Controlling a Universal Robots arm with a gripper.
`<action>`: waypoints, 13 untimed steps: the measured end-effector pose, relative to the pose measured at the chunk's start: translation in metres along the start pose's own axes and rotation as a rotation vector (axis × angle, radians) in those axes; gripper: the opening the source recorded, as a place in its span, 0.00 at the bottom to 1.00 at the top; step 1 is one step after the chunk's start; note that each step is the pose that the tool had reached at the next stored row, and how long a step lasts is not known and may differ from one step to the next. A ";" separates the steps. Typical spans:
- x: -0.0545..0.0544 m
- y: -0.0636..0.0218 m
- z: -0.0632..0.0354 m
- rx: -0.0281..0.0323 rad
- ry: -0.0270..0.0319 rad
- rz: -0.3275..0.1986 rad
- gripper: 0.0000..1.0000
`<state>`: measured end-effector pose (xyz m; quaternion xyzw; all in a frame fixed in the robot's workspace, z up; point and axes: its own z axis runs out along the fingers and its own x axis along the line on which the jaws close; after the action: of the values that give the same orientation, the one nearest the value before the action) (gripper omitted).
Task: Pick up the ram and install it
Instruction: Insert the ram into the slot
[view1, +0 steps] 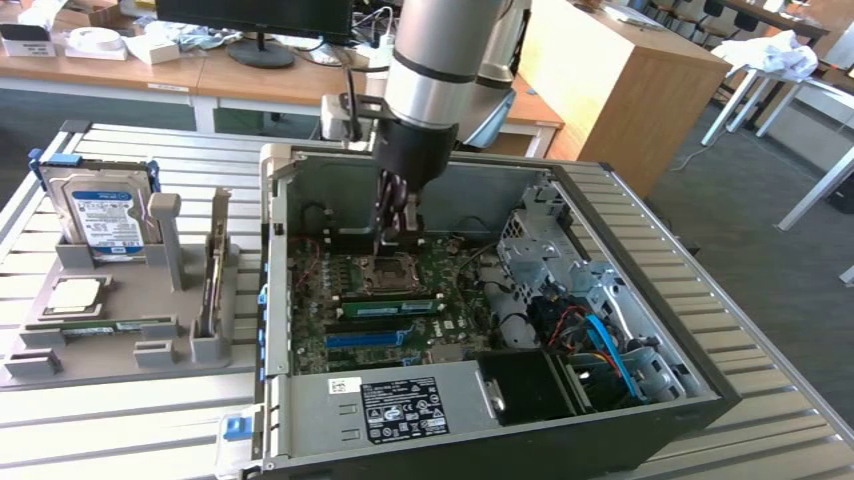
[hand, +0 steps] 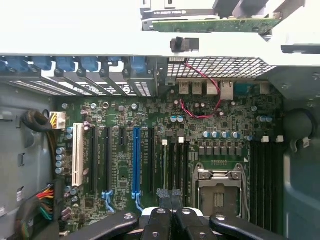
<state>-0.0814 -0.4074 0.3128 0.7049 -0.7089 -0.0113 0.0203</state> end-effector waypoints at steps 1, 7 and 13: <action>0.000 0.0001 -0.0018 0.0000 0.0000 0.000 0.10; 0.000 0.0005 -0.0114 0.0000 0.0000 0.000 0.10; 0.000 0.0010 -0.0219 0.0000 -0.0001 0.000 0.10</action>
<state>-0.0813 -0.4074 0.3347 0.7049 -0.7089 -0.0114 0.0203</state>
